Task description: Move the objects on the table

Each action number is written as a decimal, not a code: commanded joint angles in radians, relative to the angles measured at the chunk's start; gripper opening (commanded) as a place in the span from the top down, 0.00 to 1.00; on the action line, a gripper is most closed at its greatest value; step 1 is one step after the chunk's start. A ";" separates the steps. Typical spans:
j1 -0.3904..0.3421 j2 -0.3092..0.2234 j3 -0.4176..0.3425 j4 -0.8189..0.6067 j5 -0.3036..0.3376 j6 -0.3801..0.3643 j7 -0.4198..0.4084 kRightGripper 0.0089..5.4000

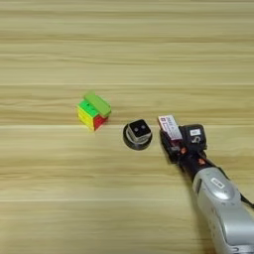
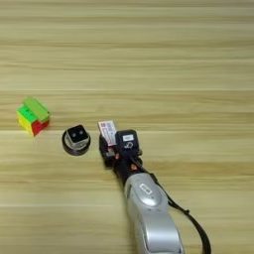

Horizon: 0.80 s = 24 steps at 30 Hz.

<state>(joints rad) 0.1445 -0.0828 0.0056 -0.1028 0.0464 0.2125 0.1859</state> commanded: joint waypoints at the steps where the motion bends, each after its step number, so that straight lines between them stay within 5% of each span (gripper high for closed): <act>1: -0.034 -0.006 -0.004 -0.034 0.005 -0.023 -0.005 0.38; 18: -0.109 0.004 -0.021 -0.016 0.017 -0.120 -0.008 0.02; 24: -0.147 -0.017 -0.039 -0.033 0.017 -0.134 0.000 0.00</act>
<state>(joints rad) 0.0665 -0.0818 -0.0233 -0.0809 0.0577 0.1201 0.1858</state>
